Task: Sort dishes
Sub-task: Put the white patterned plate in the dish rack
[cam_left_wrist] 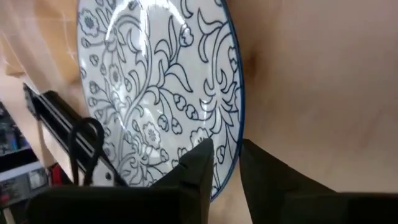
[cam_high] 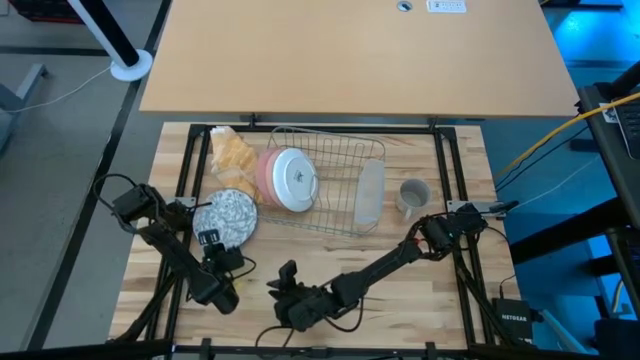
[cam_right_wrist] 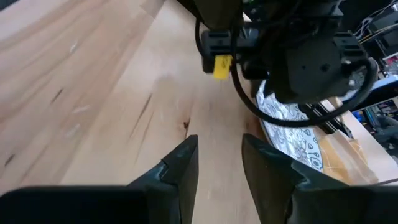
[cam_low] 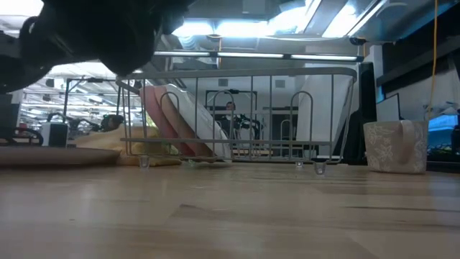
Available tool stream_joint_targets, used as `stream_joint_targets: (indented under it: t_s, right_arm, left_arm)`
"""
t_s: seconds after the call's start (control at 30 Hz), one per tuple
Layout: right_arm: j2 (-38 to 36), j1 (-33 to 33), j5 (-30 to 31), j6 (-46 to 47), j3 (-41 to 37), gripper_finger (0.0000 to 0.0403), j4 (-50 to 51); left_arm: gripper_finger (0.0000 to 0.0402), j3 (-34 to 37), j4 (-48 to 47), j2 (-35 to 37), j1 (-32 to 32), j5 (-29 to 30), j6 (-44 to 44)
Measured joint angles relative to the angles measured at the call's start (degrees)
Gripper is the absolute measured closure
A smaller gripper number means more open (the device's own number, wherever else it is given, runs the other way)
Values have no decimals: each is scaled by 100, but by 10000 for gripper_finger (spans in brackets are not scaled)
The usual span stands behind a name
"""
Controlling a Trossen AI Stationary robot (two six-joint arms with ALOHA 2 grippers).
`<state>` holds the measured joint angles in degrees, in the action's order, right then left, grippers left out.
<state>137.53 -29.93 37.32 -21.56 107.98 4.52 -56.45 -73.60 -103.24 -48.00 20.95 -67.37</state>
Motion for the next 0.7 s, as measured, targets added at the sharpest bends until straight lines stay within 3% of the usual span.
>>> stream_joint_targets:
  t_s: [0.37,0.7]
  right_arm:
    - [-2,-4,95,0,0,275,-14]
    - [-2,-4,109,0,-2,275,-1]
  left_arm:
    - [330,74,121,7,17,573,278]
    - [329,308,177,22,45,-70,-54]
